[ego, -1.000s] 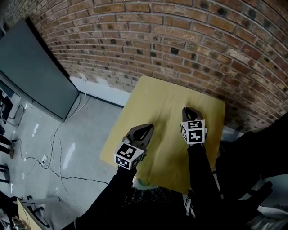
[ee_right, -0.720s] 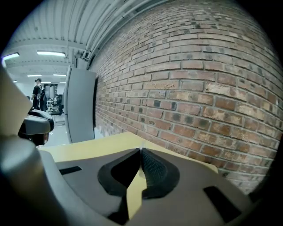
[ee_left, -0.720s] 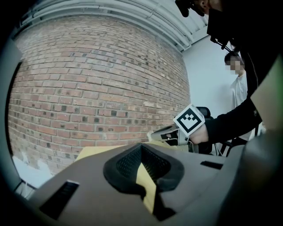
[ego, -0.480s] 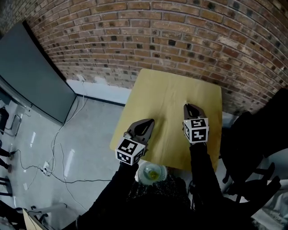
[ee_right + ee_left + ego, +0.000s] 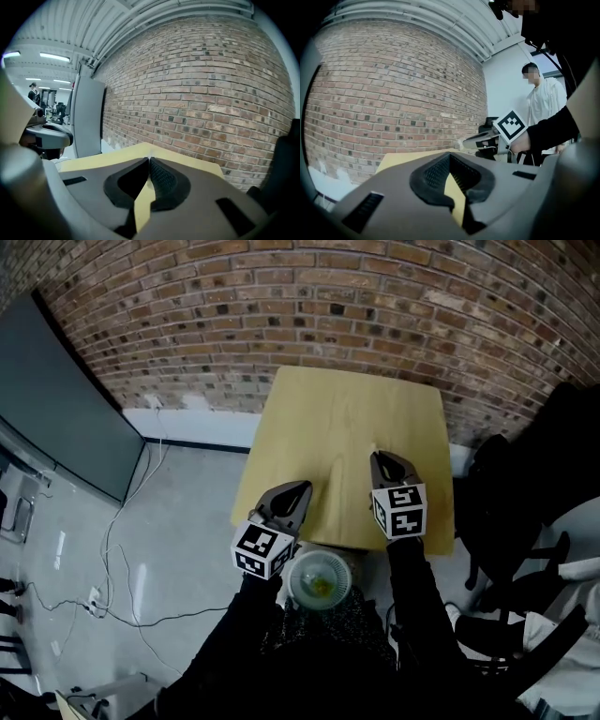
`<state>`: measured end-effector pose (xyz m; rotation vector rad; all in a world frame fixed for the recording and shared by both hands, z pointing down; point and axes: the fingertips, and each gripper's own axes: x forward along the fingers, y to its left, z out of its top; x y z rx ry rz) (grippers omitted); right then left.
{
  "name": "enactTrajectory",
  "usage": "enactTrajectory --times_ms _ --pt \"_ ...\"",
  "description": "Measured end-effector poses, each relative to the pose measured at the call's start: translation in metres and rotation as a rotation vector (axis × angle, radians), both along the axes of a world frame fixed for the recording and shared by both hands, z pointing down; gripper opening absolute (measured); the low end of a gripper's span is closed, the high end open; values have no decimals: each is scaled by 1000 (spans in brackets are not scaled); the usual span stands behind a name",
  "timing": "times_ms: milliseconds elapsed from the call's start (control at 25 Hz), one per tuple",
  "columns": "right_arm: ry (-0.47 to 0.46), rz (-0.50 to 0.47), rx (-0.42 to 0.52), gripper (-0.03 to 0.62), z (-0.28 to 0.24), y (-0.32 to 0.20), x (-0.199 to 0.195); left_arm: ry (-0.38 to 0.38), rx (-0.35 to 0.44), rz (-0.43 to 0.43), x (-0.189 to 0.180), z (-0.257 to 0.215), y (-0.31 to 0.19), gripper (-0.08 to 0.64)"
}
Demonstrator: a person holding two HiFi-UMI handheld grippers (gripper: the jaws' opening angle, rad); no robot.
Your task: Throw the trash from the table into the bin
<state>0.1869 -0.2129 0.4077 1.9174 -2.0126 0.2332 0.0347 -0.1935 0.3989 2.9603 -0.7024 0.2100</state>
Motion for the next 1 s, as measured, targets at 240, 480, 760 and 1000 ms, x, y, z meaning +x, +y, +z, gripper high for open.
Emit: enactTrajectory --times_ms 240,480,760,1000 --pt "-7 4 12 17 -3 41 -20 -6 -17 21 -13 4 30 0" --pt "-2 -13 25 17 -7 70 -28 -9 -16 18 -15 1 51 0" --pt "-14 -58 25 17 -10 105 -38 -17 2 -17 -20 -13 82 0" --pt "-28 -123 10 17 3 139 -57 -28 -16 -66 -33 -3 117 0"
